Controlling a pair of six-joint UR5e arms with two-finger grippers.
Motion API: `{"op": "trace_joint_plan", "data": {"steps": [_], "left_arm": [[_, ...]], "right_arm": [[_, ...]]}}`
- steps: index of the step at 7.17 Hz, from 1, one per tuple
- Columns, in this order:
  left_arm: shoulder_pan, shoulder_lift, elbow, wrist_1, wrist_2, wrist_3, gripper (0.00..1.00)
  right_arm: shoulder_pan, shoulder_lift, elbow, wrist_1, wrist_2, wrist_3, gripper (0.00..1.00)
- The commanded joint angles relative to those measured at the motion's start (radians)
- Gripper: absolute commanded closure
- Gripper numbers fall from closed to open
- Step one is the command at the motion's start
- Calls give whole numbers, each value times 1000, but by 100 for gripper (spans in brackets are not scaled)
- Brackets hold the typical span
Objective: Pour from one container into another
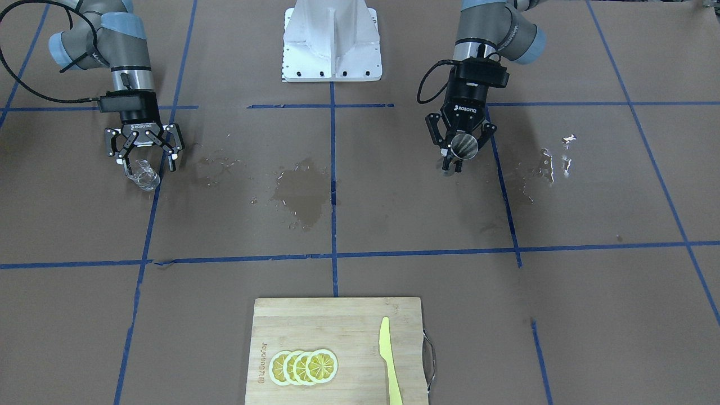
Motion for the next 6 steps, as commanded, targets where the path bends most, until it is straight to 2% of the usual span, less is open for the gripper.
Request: {"op": "trace_joint_plan", "data": {"steps": [1, 6], "left_arm": [[0, 0, 1, 0, 0, 2, 100], [0, 0, 15, 0, 0, 2, 100]], "right_arm": [[2, -5, -8, 6, -3, -5, 4], [5, -2, -15, 6, -1, -5, 7]]}}
